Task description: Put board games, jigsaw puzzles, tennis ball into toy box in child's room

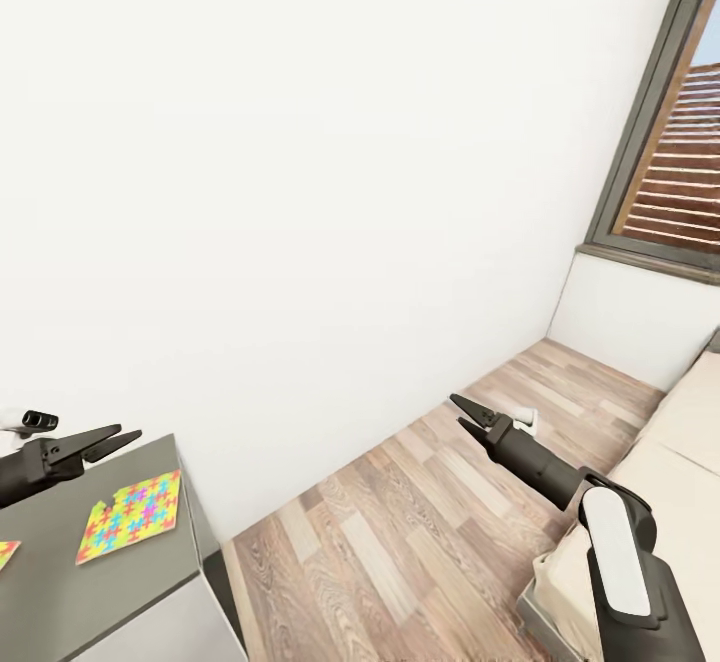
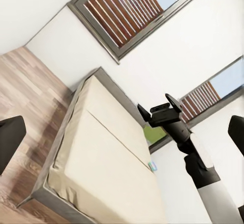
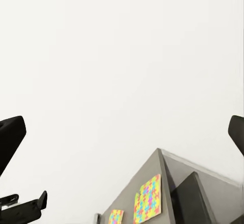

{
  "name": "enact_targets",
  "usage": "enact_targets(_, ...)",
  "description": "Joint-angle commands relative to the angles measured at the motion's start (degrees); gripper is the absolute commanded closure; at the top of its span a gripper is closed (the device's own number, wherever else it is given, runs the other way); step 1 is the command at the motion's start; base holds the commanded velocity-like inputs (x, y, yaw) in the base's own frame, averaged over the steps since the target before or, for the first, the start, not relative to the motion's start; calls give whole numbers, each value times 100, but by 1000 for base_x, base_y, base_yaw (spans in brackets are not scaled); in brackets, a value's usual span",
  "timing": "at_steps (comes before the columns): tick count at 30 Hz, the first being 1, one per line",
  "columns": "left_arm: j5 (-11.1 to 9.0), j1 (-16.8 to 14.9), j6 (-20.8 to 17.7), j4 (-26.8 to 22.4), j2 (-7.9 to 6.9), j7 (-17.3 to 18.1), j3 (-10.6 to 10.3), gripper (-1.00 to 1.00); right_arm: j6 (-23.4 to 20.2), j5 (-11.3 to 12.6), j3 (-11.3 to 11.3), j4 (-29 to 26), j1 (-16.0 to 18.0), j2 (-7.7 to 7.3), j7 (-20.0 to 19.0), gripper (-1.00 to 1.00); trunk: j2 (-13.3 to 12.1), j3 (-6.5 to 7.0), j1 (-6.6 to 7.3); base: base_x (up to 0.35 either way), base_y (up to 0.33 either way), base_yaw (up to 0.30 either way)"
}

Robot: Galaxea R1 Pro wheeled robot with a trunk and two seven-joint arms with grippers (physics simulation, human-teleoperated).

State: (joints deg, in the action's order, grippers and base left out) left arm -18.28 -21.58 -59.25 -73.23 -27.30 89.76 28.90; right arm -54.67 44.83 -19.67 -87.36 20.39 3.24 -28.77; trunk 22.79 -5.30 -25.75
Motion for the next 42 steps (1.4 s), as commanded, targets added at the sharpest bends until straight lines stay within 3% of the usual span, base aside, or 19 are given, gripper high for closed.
enact_targets(1,6,-3,-61,0,0,24,2,-100,-36,-26,-16,0,9,6,-35,-100,13,-17,-4,0,0,-267)
enact_targets(8,15,-2,-49,18,8,24,-15,-100,-39,-15,-29,0,9,2,-35,-100,13,-43,-4,0,0,-267)
enact_targets(19,21,-1,-34,89,14,24,-340,-100,-102,-35,-31,97,-44,-12,195,-100,13,-83,-4,0,0,-267)
enact_targets(28,107,3,-24,133,58,24,-423,-100,-61,-388,-51,102,-1116,-96,168,-100,13,-112,-4,0,0,-260)
enact_targets(36,577,5,117,722,83,24,-428,-100,175,-477,-61,217,-1599,-351,157,-100,13,-116,-4,0,0,-261)
enact_targets(42,1044,5,579,1388,90,24,-429,-100,1217,-525,-23,801,-2023,-523,146,-100,13,-117,-4,0,0,-276)
